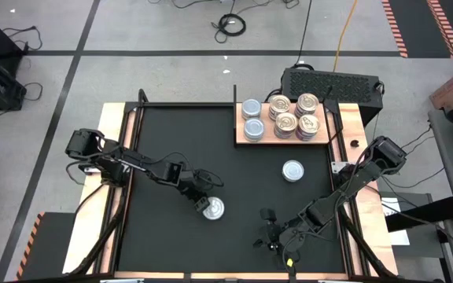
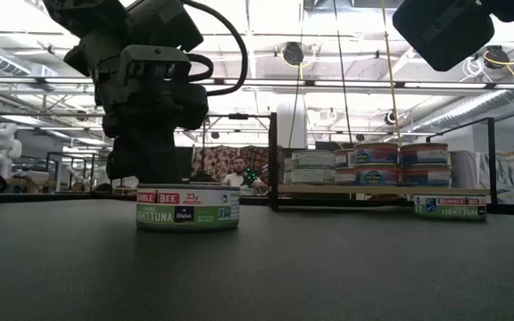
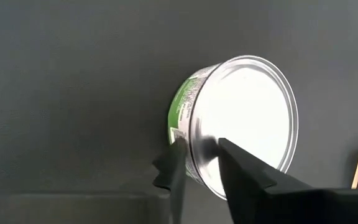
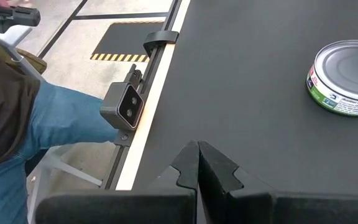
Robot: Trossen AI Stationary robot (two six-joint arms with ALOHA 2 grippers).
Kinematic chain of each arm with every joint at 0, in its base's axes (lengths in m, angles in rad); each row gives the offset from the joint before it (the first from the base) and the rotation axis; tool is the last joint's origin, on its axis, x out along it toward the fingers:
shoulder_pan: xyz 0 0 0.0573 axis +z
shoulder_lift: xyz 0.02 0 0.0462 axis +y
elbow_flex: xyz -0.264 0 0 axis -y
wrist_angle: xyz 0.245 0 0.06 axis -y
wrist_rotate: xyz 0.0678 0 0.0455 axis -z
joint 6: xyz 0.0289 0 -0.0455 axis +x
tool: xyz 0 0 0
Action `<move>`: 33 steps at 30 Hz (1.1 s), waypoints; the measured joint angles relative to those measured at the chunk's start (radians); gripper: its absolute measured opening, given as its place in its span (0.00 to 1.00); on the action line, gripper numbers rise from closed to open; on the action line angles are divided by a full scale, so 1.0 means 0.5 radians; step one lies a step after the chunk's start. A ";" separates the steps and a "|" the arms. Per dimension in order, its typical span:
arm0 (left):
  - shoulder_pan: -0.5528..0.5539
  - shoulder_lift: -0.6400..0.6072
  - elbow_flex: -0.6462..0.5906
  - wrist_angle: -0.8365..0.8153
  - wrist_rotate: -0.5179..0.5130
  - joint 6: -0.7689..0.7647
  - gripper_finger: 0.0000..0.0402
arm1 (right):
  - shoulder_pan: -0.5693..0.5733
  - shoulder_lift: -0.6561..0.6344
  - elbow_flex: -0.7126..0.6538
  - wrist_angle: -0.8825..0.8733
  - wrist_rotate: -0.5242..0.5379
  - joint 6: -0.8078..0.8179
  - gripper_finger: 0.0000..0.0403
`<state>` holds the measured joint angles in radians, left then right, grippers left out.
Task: Stack canned seafood by type on shelf
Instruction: Stack the green tuna can on top of the other green tuna can on the shelf
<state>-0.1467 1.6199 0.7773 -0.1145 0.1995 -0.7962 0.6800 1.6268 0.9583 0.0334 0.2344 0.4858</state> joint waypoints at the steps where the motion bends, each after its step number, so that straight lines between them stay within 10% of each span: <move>1: 0.000 0.000 0.000 0.004 0.001 0.003 0.21 | 0.000 0.000 -0.001 0.000 0.000 0.000 0.00; 14: 0.001 -0.002 0.000 0.011 0.017 0.000 0.01 | 0.000 0.000 -0.001 0.000 -0.002 0.030 0.00; 33: 0.121 0.000 0.175 0.205 0.227 -0.198 0.00 | 0.005 -0.083 -0.001 -0.108 0.002 0.091 0.00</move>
<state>-0.0863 1.6199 0.8647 -0.0119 0.3131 -0.8951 0.6823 1.5853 0.9581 -0.0206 0.2355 0.5311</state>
